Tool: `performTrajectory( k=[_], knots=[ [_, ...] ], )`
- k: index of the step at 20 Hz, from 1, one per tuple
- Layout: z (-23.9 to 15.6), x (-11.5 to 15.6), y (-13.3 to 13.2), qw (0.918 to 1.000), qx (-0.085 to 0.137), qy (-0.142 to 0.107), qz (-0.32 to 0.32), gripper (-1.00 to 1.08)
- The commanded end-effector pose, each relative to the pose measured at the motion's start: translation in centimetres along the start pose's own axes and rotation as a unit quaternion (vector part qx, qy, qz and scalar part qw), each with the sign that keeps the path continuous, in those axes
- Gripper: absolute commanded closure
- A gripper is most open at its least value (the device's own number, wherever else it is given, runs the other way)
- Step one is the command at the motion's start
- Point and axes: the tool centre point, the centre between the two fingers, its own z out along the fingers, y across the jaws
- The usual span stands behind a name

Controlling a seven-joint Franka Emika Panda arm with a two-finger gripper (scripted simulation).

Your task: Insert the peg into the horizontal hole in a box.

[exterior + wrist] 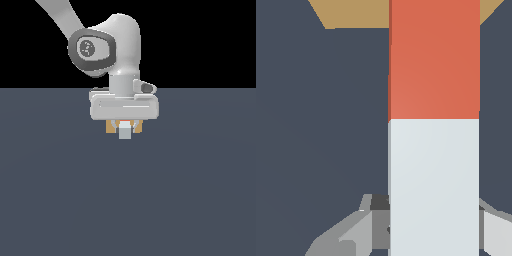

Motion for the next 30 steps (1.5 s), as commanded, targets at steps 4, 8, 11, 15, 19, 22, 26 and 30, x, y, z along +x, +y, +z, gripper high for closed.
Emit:
performTrajectory(
  k=[4, 8, 11, 15, 19, 22, 26, 30],
  knots=[
    [-0.3, 1.3, 0.4, 1.0000, -0.001, 0.000, -0.003, 1.08],
    [-0.2, 1.1, 0.4, 1.0000, -0.001, 0.000, -0.003, 1.08],
    [-0.1, 1.1, 0.4, 1.0000, 0.000, 0.000, -0.002, 1.08],
    [-0.3, 1.1, 0.5, 1.0000, -0.001, 0.000, -0.004, 1.08],
    [-0.2, 1.2, 0.4, 1.0000, 0.000, 0.000, -0.004, 1.08],
    [-0.2, 2.0, 0.4, 1.0000, 0.000, 0.000, -0.004, 1.08],
    [-0.3, 4.3, 0.3, 1.0000, -0.001, 0.000, -0.004, 1.08],
    [-0.3, 7.5, 0.3, 1.0000, -0.001, 0.000, -0.004, 1.08]
  ],
)
